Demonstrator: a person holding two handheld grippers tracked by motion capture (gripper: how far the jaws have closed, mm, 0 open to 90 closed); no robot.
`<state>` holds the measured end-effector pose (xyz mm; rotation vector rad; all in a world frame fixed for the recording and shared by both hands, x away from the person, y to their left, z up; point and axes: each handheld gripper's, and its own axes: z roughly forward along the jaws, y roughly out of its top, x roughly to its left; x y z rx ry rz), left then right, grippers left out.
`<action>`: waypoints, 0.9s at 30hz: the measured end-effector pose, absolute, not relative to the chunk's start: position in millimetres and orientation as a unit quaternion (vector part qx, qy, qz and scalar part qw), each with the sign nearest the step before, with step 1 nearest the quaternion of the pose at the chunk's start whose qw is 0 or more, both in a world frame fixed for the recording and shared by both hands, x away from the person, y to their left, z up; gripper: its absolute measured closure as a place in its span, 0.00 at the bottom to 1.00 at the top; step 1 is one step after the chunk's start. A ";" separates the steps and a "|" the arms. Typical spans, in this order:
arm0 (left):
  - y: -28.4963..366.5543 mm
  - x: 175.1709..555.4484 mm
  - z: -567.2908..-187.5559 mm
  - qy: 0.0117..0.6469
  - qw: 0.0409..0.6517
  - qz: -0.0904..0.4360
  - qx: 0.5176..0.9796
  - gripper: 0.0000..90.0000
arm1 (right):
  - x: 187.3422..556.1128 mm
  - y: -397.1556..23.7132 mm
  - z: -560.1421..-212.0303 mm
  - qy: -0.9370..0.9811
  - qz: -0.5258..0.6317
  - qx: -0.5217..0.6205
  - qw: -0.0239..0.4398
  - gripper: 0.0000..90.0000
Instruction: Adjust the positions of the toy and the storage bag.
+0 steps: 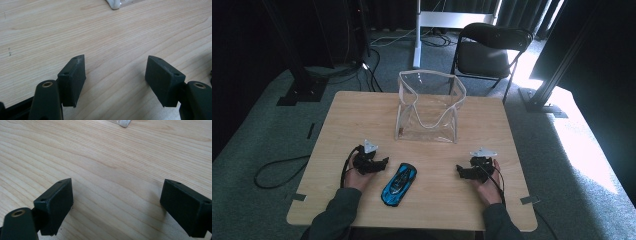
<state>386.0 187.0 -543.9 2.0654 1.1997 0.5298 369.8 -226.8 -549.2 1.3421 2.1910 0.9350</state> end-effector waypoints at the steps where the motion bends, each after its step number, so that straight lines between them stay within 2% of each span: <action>1: 187.0 386.0 -543.9 0.461 0.341 0.204 0.794 0.37 | 369.7 -226.7 -549.2 0.785 0.335 0.480 0.202 0.12; 16: 186.6 387.0 -543.9 0.460 0.341 0.203 0.794 0.37 | 369.9 -227.1 -548.9 0.775 0.333 0.495 0.208 0.14; 24: 186.5 389.5 -542.2 0.462 0.334 0.199 0.797 0.37 | 376.6 -223.3 -546.1 0.787 0.322 0.488 0.197 0.14; 27: 186.9 391.9 -540.7 0.461 0.329 0.196 0.800 0.39 | 380.2 -221.0 -543.5 0.792 0.314 0.487 0.189 0.17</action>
